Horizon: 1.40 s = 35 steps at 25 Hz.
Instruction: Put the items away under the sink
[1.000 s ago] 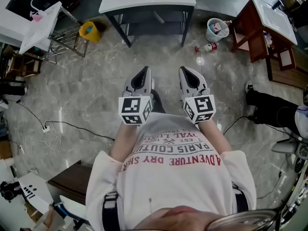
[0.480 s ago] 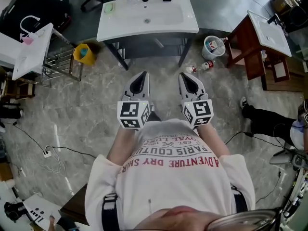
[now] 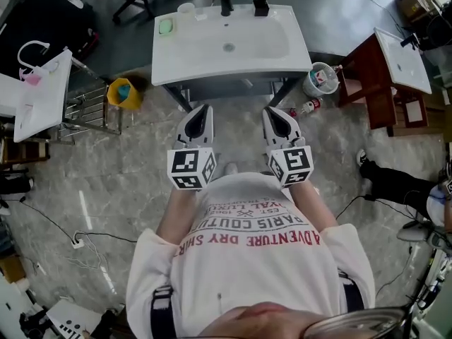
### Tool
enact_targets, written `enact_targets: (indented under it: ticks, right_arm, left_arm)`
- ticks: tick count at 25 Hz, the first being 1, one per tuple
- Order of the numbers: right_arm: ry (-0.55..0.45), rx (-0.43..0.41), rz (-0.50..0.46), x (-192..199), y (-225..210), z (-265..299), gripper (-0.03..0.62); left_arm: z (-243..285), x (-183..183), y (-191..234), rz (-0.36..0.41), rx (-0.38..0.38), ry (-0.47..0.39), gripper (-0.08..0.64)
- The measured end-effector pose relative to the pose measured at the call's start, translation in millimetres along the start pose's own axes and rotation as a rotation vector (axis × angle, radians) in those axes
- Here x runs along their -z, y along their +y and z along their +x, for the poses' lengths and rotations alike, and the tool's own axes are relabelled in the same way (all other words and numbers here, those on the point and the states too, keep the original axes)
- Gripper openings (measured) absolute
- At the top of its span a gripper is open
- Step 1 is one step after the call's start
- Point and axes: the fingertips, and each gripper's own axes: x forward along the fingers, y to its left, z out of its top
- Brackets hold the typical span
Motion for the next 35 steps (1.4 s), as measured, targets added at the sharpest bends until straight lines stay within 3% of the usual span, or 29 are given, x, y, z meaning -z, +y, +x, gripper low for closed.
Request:
enact_targets:
  ticks: [6,15,26,30,35]
  right_arm:
    - [0.049,0.006,-0.001,9.6,-12.0,47.0,0.025]
    - [0.034,-0.016,-0.01,3.2,-52.4,123.1,0.025]
    - [-0.006,-0.043,0.002,-40.0,-163.6,250.5,0.025]
    - [0.003,-0.025,0.02,-44.3,-213.8,298.6,0.025]
    - [0.038,-0.003,0.034,-40.4,-245.0,339.0,0.025]
  left_arm:
    - [31.2,6.3,30.5,-0.046,0.0,0.02,0.023]
    - [94.0,-6.7,74.5,-0.043,-0.061,-0.001,0.023]
    - [251.0,-67.1,97.6,-0.014,-0.079,-0.017,0.023]
    - [315.7,-76.0,107.8,-0.019,-0.089,-0.004,0.023]
    - [363.9,-75.4,119.4,-0.048,-0.075,0.033,0.023]
